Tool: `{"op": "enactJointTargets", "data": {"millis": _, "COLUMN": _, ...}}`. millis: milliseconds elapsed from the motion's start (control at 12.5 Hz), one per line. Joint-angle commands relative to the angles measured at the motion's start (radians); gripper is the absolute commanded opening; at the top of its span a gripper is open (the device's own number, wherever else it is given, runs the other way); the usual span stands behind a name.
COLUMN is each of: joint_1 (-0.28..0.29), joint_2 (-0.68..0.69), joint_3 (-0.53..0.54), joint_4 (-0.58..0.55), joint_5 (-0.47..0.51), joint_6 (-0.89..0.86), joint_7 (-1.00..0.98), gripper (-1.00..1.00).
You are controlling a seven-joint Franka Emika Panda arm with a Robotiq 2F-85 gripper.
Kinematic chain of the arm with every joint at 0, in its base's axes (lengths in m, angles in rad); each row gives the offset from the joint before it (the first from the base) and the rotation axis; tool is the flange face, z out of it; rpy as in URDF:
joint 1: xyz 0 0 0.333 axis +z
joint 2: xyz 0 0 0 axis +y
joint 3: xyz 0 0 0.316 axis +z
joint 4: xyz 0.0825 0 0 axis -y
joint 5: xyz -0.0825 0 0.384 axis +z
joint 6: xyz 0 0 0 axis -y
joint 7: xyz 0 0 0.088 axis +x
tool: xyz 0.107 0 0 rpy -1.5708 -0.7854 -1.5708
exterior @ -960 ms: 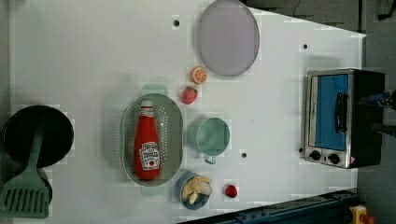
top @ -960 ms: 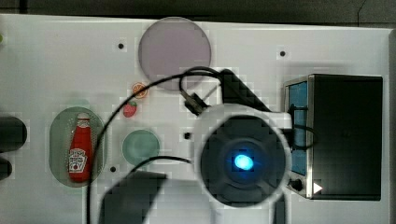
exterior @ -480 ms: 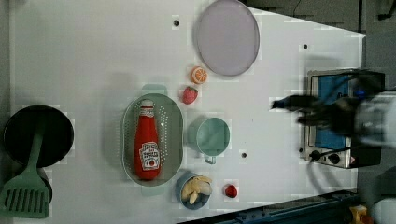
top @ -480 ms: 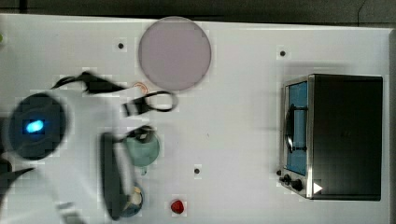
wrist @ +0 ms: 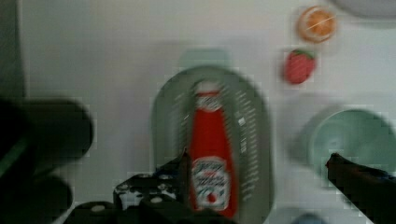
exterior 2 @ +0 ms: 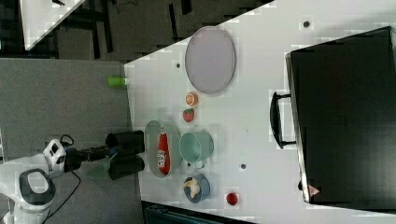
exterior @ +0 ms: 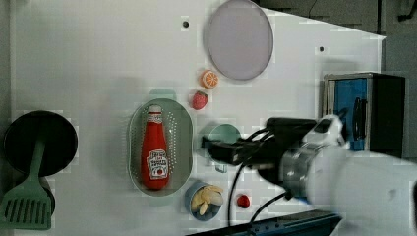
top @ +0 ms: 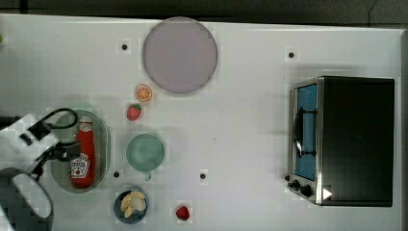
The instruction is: Pick ketchup from strainer and place it on the table
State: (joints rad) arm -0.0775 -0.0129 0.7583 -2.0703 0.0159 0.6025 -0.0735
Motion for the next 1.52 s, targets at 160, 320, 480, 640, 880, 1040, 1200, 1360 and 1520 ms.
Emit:
{"op": "enactJointTargets", "data": {"millis": 160, "joint_1": -0.022, "joint_2": 0.122, "joint_3": 0.053, "joint_4": -0.043, "joint_5": -0.034, "joint_6": 0.063, "joint_7": 0.012, "gripper": 1.00}}
{"op": "enactJointTargets", "data": {"millis": 320, "joint_1": -0.015, "joint_2": 0.180, "joint_3": 0.062, "joint_4": -0.075, "joint_5": -0.095, "joint_6": 0.114, "joint_7": 0.070, "gripper": 1.00}}
{"op": "enactJointTargets", "data": {"millis": 480, "joint_1": -0.007, "joint_2": 0.248, "joint_3": 0.060, "joint_4": -0.104, "joint_5": -0.140, "joint_6": 0.184, "joint_7": 0.133, "gripper": 1.00}}
{"op": "enactJointTargets", "data": {"millis": 640, "joint_1": -0.002, "joint_2": 0.326, "joint_3": 0.059, "joint_4": -0.121, "joint_5": -0.198, "joint_6": 0.250, "joint_7": 0.167, "gripper": 1.00}}
{"op": "enactJointTargets", "data": {"millis": 880, "joint_1": 0.001, "joint_2": 0.441, "joint_3": 0.054, "joint_4": -0.123, "joint_5": -0.281, "joint_6": 0.316, "joint_7": 0.237, "gripper": 1.00}}
{"op": "enactJointTargets", "data": {"millis": 1040, "joint_1": 0.003, "joint_2": 0.513, "joint_3": 0.051, "joint_4": -0.122, "joint_5": -0.337, "joint_6": 0.346, "joint_7": 0.314, "gripper": 1.00}}
{"op": "enactJointTargets", "data": {"millis": 1200, "joint_1": 0.008, "joint_2": 0.576, "joint_3": 0.039, "joint_4": -0.116, "joint_5": -0.416, "joint_6": 0.377, "joint_7": 0.364, "gripper": 1.00}}
{"op": "enactJointTargets", "data": {"millis": 1360, "joint_1": 0.017, "joint_2": 0.622, "joint_3": 0.020, "joint_4": -0.108, "joint_5": -0.476, "joint_6": 0.400, "joint_7": 0.394, "gripper": 1.00}}
{"op": "enactJointTargets", "data": {"millis": 1520, "joint_1": 0.026, "joint_2": 0.649, "joint_3": 0.002, "joint_4": -0.105, "joint_5": -0.513, "joint_6": 0.404, "joint_7": 0.401, "gripper": 0.68}}
